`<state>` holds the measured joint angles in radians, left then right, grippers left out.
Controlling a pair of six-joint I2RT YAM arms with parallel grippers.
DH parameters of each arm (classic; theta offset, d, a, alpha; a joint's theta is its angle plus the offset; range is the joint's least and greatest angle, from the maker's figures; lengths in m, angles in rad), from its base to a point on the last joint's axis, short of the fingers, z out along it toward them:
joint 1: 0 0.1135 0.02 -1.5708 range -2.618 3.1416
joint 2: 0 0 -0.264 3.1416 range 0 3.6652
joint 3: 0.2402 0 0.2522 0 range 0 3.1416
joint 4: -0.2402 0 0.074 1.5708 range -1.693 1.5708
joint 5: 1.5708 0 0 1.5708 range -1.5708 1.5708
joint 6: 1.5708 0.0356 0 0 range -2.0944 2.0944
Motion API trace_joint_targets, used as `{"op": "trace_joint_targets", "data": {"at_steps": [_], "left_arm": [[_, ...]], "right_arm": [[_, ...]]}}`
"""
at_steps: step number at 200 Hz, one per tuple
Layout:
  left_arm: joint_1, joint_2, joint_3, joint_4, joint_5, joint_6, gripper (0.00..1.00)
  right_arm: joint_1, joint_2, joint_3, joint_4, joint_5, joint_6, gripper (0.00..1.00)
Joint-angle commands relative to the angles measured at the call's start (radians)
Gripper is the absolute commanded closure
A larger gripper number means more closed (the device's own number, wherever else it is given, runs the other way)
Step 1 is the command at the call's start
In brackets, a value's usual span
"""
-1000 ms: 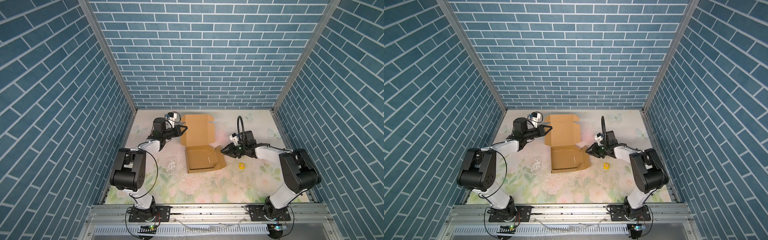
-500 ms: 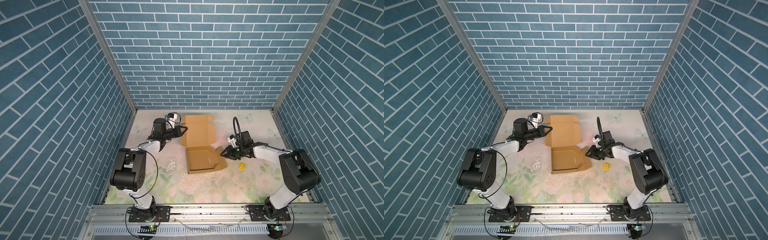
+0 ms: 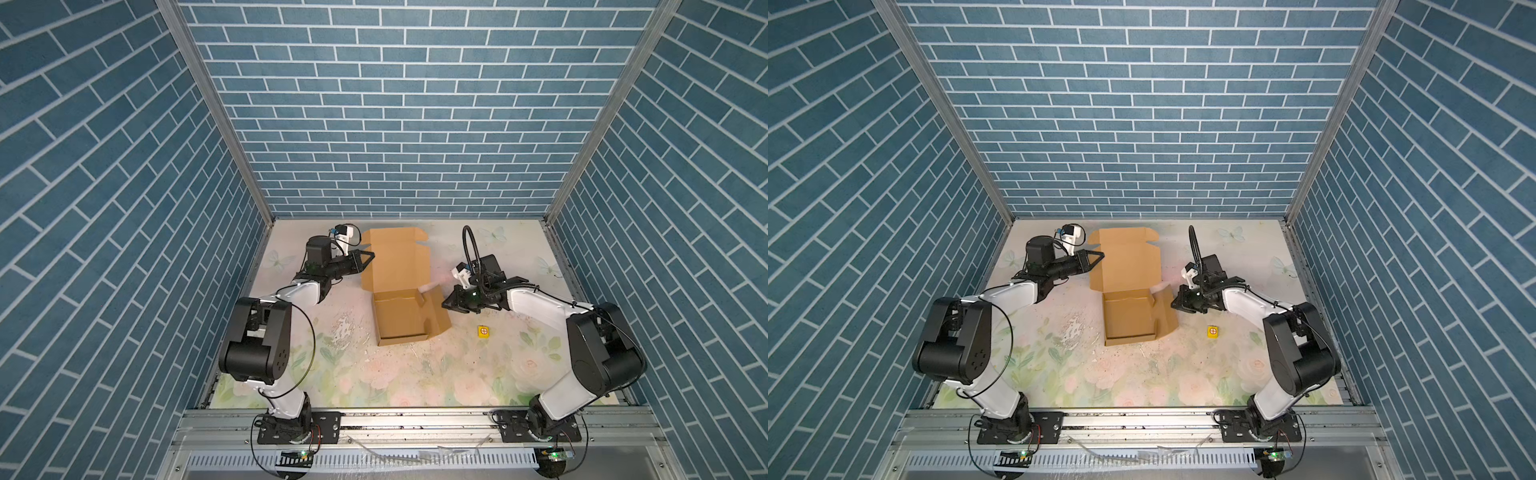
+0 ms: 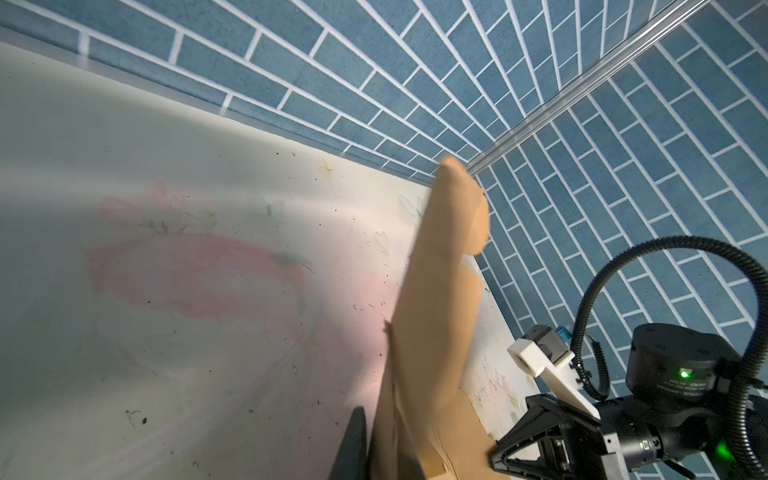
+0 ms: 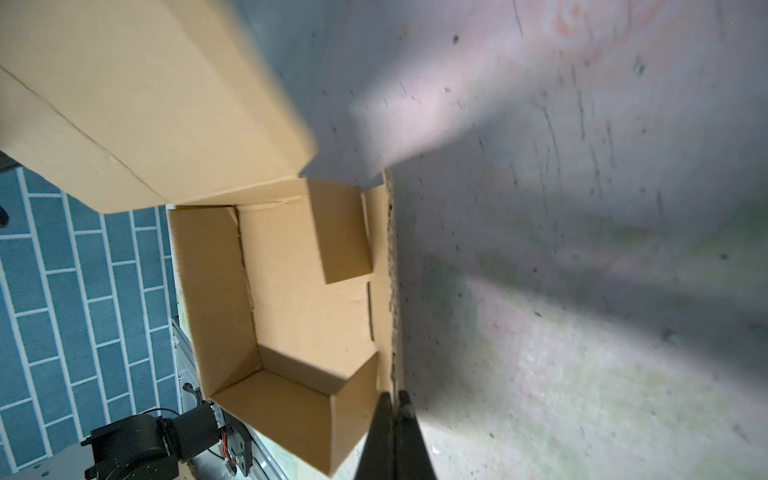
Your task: Fold the paper box
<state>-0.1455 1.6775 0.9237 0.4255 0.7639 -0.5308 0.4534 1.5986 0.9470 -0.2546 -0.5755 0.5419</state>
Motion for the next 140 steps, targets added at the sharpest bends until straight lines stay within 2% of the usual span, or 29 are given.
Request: {"op": "trace_joint_targets", "data": {"at_steps": [1,27,74,103,140], "left_arm": [[-0.014,-0.024,-0.009,0.009,0.027,0.007,0.89],[-0.016,-0.024,-0.008,0.008,0.027,-0.004,0.89],[-0.029,-0.027,-0.013,0.009,0.007,-0.015,0.89],[-0.035,-0.027,-0.021,0.011,0.001,-0.014,0.89],[-0.036,-0.024,-0.021,0.009,-0.003,-0.015,0.89]], "right_arm": [[0.017,-0.045,0.04,-0.028,0.028,-0.04,1.0],[0.041,-0.044,0.1,-0.114,0.08,-0.091,1.0],[0.089,0.004,0.16,-0.131,0.106,-0.066,1.0],[0.105,0.007,0.124,-0.042,0.086,-0.02,1.0],[0.105,0.029,0.035,0.137,0.014,0.092,0.82]]}}
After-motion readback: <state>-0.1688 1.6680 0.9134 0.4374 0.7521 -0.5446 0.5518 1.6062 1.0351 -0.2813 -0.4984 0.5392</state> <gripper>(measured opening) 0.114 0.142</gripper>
